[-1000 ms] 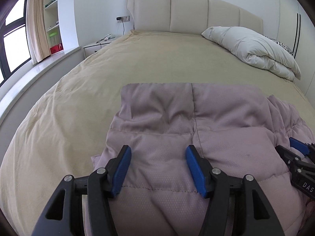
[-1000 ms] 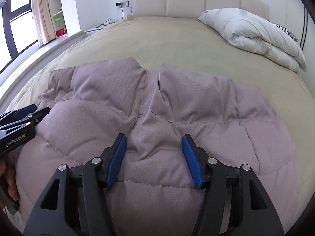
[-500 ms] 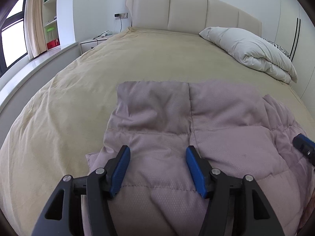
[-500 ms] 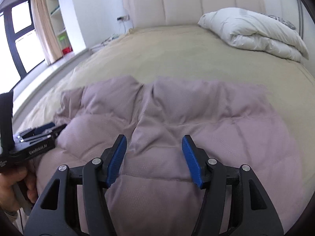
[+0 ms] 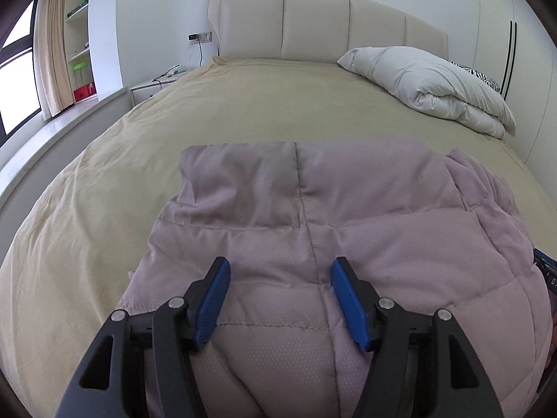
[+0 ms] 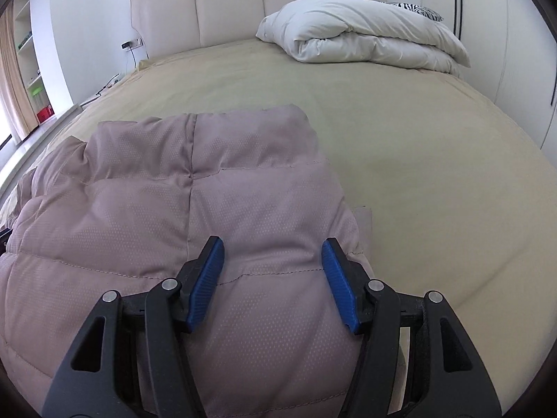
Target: Fold large clothes
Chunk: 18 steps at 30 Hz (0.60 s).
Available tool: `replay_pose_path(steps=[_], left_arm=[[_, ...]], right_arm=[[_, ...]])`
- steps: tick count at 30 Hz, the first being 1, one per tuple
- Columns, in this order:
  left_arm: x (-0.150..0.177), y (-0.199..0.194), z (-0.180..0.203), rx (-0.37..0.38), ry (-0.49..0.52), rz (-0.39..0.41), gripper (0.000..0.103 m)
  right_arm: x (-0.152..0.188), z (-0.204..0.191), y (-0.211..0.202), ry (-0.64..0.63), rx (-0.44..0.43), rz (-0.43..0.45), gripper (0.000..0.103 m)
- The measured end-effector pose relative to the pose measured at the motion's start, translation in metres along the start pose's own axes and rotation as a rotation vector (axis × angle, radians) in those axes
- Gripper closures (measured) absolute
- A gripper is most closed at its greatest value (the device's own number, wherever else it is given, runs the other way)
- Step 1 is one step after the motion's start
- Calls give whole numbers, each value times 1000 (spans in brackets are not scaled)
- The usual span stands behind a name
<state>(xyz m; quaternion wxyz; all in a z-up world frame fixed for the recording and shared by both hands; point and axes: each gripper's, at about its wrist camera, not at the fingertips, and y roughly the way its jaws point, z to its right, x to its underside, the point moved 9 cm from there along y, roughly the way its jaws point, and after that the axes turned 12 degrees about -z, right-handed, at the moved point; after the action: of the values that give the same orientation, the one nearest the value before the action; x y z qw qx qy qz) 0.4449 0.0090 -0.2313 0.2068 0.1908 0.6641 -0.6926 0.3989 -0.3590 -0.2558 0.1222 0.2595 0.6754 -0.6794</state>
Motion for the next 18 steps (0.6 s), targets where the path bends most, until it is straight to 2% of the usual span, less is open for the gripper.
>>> replay_pose_path(steps=[7,13,16,18], left_arm=[[-2,14,1,24,-7,3,36],[-1,15,0,29,-11,1,36],[0,0,-4,28,-3,-30,37],[5,-26,-14,34,-22,0,37]], right_arm=[[4,9,18,37,-53,-5,45],[-2,3,21,27,-29,4,45],[9,-2,11,20,-13,-21,45],[7,-5,-8,33,14,-49,45]])
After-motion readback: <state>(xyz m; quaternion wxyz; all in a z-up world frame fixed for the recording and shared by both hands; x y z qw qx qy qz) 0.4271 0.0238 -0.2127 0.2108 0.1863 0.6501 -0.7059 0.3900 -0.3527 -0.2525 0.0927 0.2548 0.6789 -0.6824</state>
